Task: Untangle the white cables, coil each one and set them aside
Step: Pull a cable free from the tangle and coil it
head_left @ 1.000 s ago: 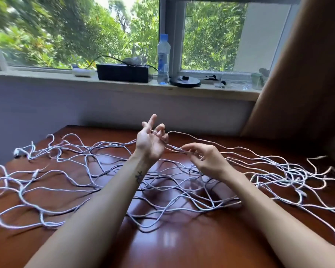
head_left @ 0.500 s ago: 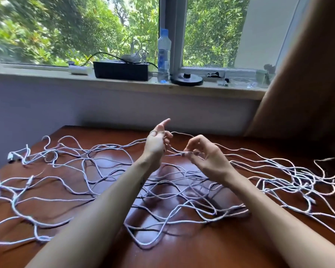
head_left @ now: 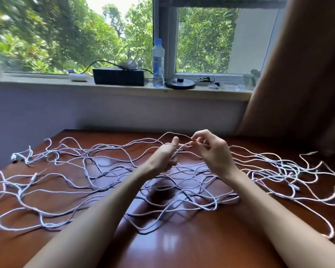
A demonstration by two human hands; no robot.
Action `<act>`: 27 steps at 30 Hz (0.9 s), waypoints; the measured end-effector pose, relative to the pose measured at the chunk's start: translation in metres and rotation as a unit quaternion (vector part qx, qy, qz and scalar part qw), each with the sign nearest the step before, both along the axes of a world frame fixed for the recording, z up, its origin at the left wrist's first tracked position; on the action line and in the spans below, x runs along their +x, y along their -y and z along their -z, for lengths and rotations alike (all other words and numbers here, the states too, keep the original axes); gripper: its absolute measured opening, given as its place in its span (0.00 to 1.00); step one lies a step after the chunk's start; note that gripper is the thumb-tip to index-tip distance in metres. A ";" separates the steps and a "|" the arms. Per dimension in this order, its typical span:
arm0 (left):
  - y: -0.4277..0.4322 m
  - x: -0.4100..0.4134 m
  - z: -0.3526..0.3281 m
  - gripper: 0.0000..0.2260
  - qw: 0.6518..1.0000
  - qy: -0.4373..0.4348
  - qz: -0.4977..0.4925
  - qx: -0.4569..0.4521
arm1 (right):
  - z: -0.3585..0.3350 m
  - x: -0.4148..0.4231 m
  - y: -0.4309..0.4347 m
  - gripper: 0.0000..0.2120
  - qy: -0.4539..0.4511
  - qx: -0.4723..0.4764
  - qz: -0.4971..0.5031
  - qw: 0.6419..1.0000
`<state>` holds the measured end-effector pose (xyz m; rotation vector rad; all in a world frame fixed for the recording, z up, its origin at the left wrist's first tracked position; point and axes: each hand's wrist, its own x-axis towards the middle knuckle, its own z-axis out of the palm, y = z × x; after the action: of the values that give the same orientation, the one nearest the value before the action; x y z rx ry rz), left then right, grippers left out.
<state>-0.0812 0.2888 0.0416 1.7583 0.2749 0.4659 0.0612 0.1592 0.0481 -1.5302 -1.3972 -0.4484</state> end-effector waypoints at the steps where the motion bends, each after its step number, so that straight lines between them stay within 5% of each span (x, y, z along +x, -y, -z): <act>1: 0.004 -0.003 0.002 0.31 1.000 0.002 0.014 -0.004 | 0.002 -0.002 0.004 0.06 -0.005 0.002 -0.015 1.000; 6: 0.017 -0.014 0.020 0.15 0.952 -0.008 -0.099 0.290 | 0.004 -0.019 0.018 0.09 -0.013 0.005 -0.026 1.000; 9: 0.022 -0.019 0.024 0.26 0.936 -0.027 -0.157 0.314 | 0.006 -0.029 0.023 0.06 0.009 0.023 -0.013 1.000; 13: 0.030 -0.034 0.021 0.29 0.989 0.011 -0.071 0.129 | 0.007 -0.030 0.031 0.10 -0.025 0.021 0.026 0.999; 17: 0.032 -0.040 0.019 0.30 0.999 0.002 -0.029 -0.014 | 0.012 -0.029 0.032 0.11 -0.116 -0.020 -0.021 0.993; 21: 0.030 -0.041 0.016 0.28 0.990 0.037 0.003 -0.136 | 0.012 -0.035 0.028 0.03 -0.176 -0.036 -0.097 0.979; 27: 0.021 -0.045 0.011 0.26 0.933 0.145 0.074 -0.321 | 0.018 -0.027 0.024 0.03 -0.201 -0.030 -0.055 0.977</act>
<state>-0.1262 0.2678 0.0303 1.0443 0.0661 0.4550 0.0342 0.1349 0.0302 -1.4830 -1.1759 -0.0207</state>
